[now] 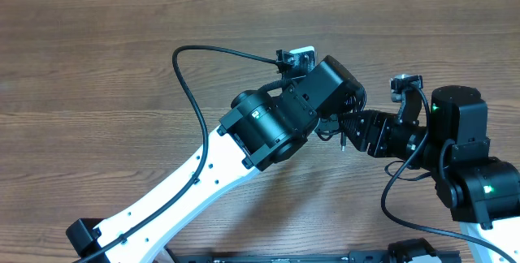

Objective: Untangle cables

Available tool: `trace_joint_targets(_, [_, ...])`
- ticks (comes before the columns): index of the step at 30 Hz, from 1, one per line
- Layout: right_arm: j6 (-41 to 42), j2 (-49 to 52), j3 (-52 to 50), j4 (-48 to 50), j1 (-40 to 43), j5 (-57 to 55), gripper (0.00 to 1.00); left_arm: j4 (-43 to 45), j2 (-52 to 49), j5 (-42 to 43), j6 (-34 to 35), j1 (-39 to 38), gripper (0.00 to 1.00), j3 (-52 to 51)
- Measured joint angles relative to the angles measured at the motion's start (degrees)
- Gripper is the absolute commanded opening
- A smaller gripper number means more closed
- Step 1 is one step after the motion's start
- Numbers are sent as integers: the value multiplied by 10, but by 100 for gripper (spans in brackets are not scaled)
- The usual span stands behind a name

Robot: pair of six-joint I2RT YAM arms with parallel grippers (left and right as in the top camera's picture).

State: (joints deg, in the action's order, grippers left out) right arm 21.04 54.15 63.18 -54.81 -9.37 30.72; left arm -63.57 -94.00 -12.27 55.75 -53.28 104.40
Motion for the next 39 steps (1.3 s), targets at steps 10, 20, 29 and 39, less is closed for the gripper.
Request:
trace_joint_targets(10, [0, 0, 0, 10, 0, 32, 51, 2, 0, -4, -2, 0, 4, 0])
trace_joint_targets(20, [0, 0, 0, 10, 0, 50, 51, 2, 0, -12, 18, 0, 5, 0])
trace_joint_targets(29, [0, 0, 0, 10, 0, 53, 51, 2, 0, -22, 37, 0, 4, 0])
trace_joint_targets(39, [0, 0, 0, 12, 0, 60, 51, -12, 0, -24, 39, 0, 4, 0])
